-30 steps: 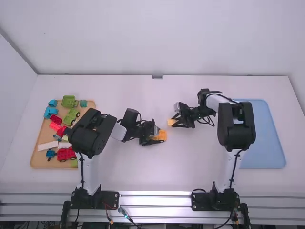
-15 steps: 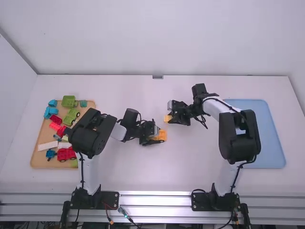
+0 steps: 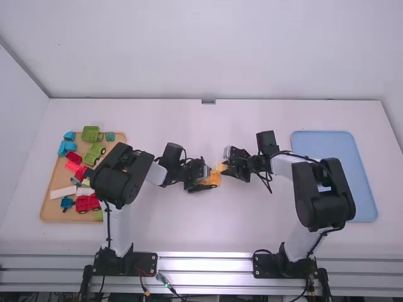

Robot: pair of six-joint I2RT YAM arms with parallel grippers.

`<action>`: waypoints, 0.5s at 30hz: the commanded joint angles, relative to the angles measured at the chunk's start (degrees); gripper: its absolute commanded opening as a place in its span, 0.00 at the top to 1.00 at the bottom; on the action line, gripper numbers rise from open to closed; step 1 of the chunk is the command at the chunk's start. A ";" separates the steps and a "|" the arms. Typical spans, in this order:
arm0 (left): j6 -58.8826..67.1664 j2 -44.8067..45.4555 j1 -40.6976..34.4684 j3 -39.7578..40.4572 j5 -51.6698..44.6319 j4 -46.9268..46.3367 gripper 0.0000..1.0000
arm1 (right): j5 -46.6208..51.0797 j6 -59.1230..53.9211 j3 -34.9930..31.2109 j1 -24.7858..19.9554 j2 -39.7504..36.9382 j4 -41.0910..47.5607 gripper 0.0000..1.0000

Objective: Assemble lego blocks to make yellow taxi

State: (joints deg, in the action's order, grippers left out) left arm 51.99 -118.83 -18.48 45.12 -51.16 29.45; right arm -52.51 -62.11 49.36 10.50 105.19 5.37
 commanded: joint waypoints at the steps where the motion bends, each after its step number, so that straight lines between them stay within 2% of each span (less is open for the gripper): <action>1: -0.07 -0.76 1.95 0.68 -1.29 -0.07 0.22 | -3.17 -1.57 0.15 0.07 -0.22 0.76 0.93; 4: -0.07 -0.76 4.48 0.68 -7.17 -0.11 0.19 | -3.17 -2.47 0.13 0.85 -0.22 1.11 0.93; 8: 0.24 -0.76 7.91 0.57 -11.74 -0.70 0.16 | -2.54 -2.43 0.11 3.13 -0.17 0.83 0.99; 11: 0.61 -0.76 7.63 0.59 -11.98 -1.09 0.16 | -1.51 -2.14 0.09 3.74 -0.17 0.28 0.99; 15: 0.66 -0.76 5.55 0.79 -6.84 -1.77 0.14 | -1.29 1.92 0.11 4.63 0.42 -2.54 0.99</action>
State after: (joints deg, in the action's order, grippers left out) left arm 52.16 -118.83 -11.75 45.12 -58.67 27.92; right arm -53.54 -62.39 49.39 15.07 105.21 3.14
